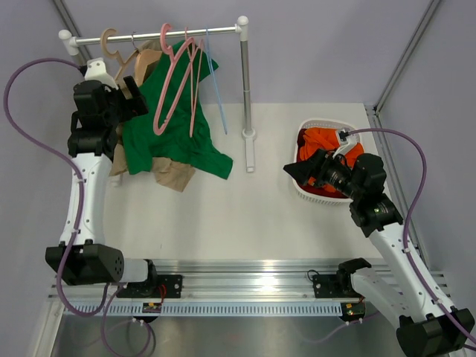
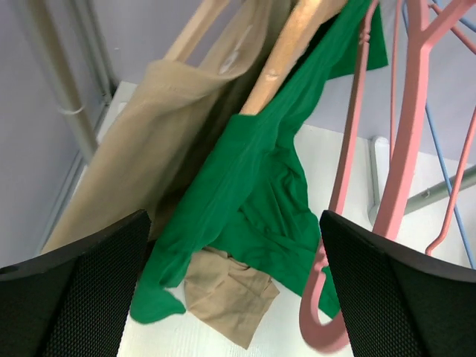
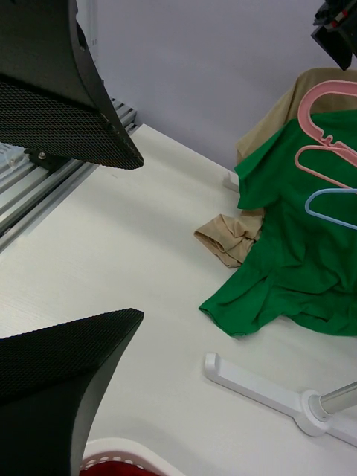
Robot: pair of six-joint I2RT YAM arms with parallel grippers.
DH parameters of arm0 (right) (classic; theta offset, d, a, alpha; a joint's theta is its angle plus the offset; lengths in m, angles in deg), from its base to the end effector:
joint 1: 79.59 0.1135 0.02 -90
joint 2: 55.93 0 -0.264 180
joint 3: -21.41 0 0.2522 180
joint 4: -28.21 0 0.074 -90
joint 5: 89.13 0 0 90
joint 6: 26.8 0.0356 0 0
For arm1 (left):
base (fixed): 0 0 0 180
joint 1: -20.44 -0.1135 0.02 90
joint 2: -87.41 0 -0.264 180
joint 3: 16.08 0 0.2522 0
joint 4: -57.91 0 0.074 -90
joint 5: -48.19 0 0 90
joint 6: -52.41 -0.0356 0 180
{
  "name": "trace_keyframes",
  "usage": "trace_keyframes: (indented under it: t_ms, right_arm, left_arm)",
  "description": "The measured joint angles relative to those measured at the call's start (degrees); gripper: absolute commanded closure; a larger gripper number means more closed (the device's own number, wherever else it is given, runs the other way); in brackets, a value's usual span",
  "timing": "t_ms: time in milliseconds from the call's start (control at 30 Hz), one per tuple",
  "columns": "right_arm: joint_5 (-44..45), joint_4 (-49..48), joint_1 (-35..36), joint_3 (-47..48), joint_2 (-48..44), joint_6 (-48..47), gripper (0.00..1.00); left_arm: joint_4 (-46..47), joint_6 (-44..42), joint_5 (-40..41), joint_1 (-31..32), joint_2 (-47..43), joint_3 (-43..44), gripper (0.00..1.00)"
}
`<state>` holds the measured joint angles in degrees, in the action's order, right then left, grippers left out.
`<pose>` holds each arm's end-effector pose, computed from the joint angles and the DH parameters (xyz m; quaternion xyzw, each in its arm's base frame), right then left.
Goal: Remove the t-shirt from the hanger
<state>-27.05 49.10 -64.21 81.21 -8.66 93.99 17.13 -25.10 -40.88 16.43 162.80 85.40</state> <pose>0.1801 0.0668 0.3468 -0.0578 0.7489 0.4167 0.5120 0.2852 0.0206 0.4521 -0.1185 0.7828 -0.0388 0.6097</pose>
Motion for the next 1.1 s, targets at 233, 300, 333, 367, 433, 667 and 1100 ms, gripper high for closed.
trace_keyframes:
  t_ms: [233, 300, 333, 367, 433, 667, 1100]
  right_arm:
    - [0.00, 0.00, 0.28, -0.02, 0.15, 0.00, 0.17]
    - [0.00, 0.00, 0.37, -0.02, 0.17, 0.00, 0.17]
    - [0.00, 0.00, 0.39, -0.02, 0.22, 0.00, 0.17]
    - [0.00, 0.00, 0.42, -0.02, 0.33, 0.00, 0.17]
    - [0.00, 0.00, 0.46, -0.02, 0.52, 0.00, 0.17]
    - [0.02, 0.02, 0.66, -0.02, 1.03, -0.17, 0.17]
    - [-0.07, -0.02, 0.72, -0.02, 2.45, -0.17, 0.17]
  left_arm:
    - [0.96, -2.97, -5.53, -0.63, 8.17, 4.13, 0.26]
    - [0.92, -3.48, -6.23, -0.98, 9.84, 5.51, 0.26]
    - [0.98, -3.69, -6.45, -1.09, 10.51, 6.23, 0.26]
    - [0.98, -3.87, -6.58, -1.20, 11.08, 6.95, 0.26]
    - [1.07, -4.11, -6.95, -1.31, 11.91, 8.11, 0.26]
    - [1.86, -4.63, -6.71, -1.31, 15.52, 9.64, 0.27]
    - [5.81, -5.05, -6.58, -1.27, 15.45, 3.52, 0.64]
